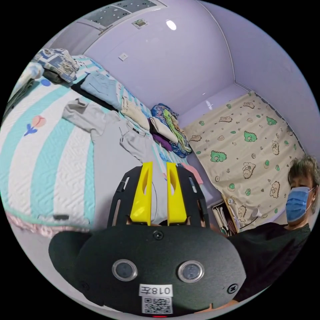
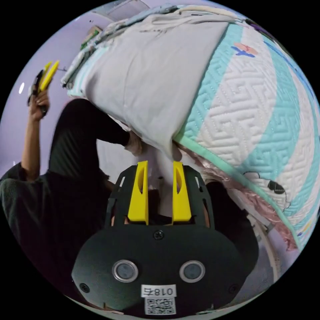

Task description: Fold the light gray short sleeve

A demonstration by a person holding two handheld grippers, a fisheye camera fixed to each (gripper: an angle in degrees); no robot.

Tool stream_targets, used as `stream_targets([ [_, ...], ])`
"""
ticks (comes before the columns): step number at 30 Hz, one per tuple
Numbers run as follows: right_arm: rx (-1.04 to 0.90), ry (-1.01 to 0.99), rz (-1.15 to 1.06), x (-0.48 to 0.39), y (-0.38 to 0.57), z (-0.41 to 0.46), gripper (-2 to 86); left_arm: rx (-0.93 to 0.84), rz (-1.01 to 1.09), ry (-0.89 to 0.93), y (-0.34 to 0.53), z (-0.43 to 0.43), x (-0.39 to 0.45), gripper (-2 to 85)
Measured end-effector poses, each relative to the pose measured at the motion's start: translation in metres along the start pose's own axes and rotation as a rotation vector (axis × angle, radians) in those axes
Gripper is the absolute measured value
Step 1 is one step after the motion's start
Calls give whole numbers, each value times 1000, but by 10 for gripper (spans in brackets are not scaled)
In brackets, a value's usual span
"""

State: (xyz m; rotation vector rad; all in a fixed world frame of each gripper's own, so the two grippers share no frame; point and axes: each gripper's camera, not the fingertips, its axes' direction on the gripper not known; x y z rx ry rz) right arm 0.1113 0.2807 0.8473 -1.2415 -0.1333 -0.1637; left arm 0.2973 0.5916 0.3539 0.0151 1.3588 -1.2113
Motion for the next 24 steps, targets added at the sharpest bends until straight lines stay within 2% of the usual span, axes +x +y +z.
stream_targets([
  [2,-63,116,-37,-15,-10,18,118,27,2,-42,30,-22,6,64],
  [6,-55,179,-62,-31,-17,26,125,56,27,-123,75,-60,19,60],
  [10,18,138,-39,-39,-26,20,106,106,49,-146,104,-79,29,53],
  [12,0,109,-20,-40,-27,23,37,111,60,-135,113,-80,31,51],
  [14,-60,9,42,-39,-23,24,20,108,71,-134,118,-78,33,50],
  [17,-54,-80,100,-45,-12,16,21,96,113,-140,123,-71,37,49],
  [24,97,-58,171,-76,19,-21,78,47,104,-23,121,-13,-3,55],
])
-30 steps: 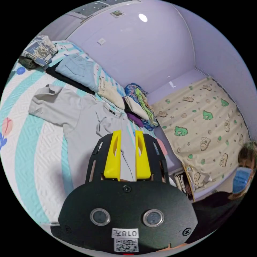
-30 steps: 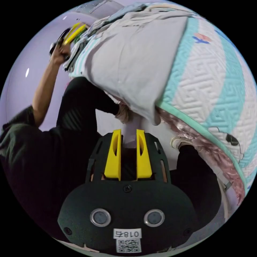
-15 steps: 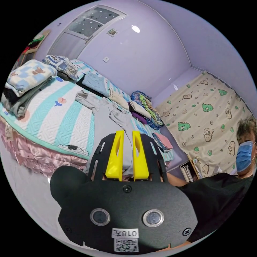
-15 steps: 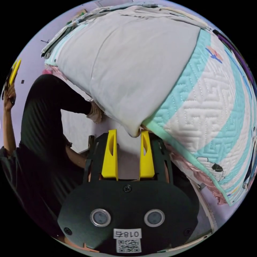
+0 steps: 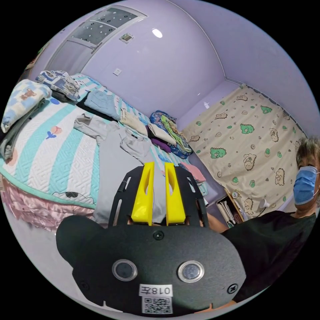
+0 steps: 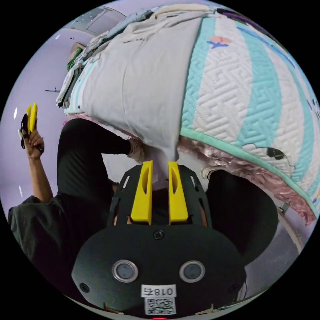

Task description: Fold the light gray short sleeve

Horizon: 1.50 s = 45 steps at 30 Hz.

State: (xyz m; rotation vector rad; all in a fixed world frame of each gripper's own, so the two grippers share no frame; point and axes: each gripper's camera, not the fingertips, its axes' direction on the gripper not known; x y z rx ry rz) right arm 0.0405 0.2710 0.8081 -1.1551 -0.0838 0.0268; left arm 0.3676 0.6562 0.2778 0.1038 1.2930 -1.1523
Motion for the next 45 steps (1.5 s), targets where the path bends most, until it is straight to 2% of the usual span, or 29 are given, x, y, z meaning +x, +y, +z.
stream_targets([
  [5,234,165,-45,-45,6,-54,81,20,16,96,-9,43,-38,57],
  [9,384,248,-133,-90,-30,-85,86,143,11,154,-30,78,-86,57],
  [13,515,330,-290,-152,-108,-98,95,246,-13,211,-48,119,-148,61],
  [17,577,430,-455,-211,-208,-88,88,239,-78,243,-35,153,-197,61],
  [21,531,529,-554,-237,-302,-64,68,221,-117,298,-26,171,-224,60],
  [25,286,526,-665,-246,-391,-28,73,210,-92,284,-32,167,-242,60],
  [31,121,573,-742,-258,-438,4,81,241,-111,275,-25,163,-263,61],
  [36,116,527,-733,-266,-450,4,37,244,-142,285,-18,166,-275,62],
  [38,168,628,-761,-278,-445,0,14,252,-147,285,-15,165,-278,63],
  [45,407,674,-728,-300,-439,-22,9,280,-166,283,-6,162,-288,63],
])
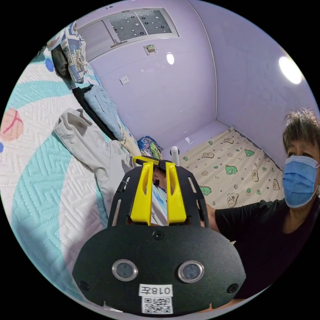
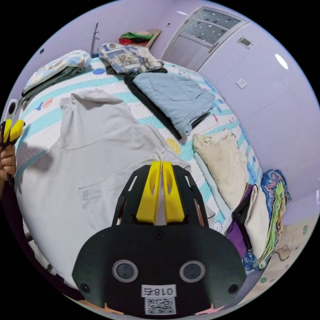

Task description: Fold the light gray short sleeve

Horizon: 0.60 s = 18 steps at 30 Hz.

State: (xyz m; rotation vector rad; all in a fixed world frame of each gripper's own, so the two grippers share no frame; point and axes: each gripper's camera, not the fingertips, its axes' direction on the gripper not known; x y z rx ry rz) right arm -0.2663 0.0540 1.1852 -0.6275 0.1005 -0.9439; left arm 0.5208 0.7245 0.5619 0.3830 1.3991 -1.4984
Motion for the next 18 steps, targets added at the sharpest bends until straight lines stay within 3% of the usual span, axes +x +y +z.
stream_targets([
  [9,-73,23,207,14,-20,37,80,48,-21,-51,6,-14,-6,64],
  [14,141,-60,414,38,-12,-16,94,197,-61,-191,14,-47,-3,64],
  [18,216,-281,315,15,-41,-39,93,334,-127,-300,28,-75,0,64],
])
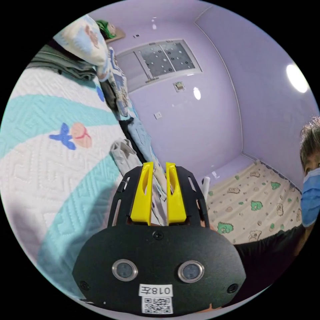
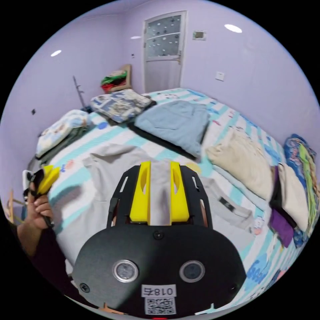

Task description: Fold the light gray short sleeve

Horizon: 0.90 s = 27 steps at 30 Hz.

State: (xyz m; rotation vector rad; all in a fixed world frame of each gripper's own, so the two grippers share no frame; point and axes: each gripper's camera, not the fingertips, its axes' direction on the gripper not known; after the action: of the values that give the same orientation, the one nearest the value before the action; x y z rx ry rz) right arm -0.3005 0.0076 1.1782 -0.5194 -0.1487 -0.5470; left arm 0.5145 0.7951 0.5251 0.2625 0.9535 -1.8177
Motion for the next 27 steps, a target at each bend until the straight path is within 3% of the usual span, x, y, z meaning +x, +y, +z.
stream_targets([
  [5,-208,-500,159,-46,-33,57,119,76,-6,-92,1,-24,5,63],
  [7,-259,-595,175,-62,-38,75,129,133,-27,-139,2,-39,4,61],
  [9,-252,-546,98,-88,-41,78,132,169,-50,-155,1,-49,3,59],
  [14,-149,-112,-323,-175,-33,71,127,224,-77,-164,-2,-68,3,50],
  [16,-114,-17,-380,-187,-29,74,122,229,-97,-159,-2,-69,2,48],
  [18,-139,29,-386,-187,-30,82,117,229,-111,-151,-2,-69,3,48],
  [22,-211,-70,-225,-157,-42,86,33,231,-116,-142,-4,-68,10,49],
  [27,-230,-184,-1,-103,-47,71,12,200,-104,-120,-6,-61,23,49],
])
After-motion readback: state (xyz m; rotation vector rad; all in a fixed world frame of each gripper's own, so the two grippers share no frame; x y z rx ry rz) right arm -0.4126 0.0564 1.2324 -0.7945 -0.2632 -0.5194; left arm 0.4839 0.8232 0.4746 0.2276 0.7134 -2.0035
